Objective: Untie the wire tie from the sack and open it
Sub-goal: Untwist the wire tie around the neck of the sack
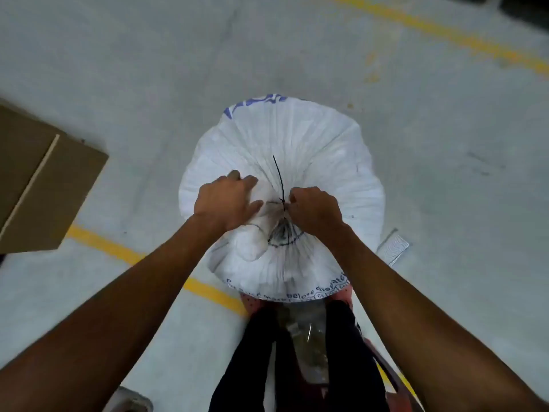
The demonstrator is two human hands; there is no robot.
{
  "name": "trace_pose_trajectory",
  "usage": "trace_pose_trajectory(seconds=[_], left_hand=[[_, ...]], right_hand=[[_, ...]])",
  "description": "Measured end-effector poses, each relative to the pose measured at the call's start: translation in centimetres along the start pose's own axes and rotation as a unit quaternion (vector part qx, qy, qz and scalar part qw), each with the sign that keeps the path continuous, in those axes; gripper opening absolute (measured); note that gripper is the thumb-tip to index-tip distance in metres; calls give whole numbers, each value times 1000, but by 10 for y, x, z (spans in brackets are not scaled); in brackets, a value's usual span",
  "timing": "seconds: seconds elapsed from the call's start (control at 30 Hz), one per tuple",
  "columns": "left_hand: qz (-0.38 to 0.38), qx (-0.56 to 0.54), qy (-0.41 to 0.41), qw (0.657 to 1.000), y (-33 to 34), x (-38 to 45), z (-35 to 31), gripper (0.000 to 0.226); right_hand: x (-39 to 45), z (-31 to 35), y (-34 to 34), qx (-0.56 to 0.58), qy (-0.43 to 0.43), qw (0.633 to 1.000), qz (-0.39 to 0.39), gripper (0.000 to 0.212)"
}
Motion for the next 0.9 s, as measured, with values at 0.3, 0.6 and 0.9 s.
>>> trace_pose_trajectory(seconds=[0.3,0.6,0.9], left_hand=[[-57,103,-17,993,20,15,-3,60],[-90,116,39,988,22,42,-31,50],[122,-169,63,976,80,85,-28,10]], right_hand=[[-6,-10,29,90,3,994,-58,16],[-18,-23,44,181,88,960,-194,13],[-18,-41,66,194,134,940,-246,24]])
Point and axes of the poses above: each hand's wrist, its own x-axis towards the middle knuckle, its own y-axis out of the palm, z = x × y, the point moved 10 cm from there along x, towards the middle knuckle, and after that the axes turned 9 degrees about -y, right-handed, at the moved point
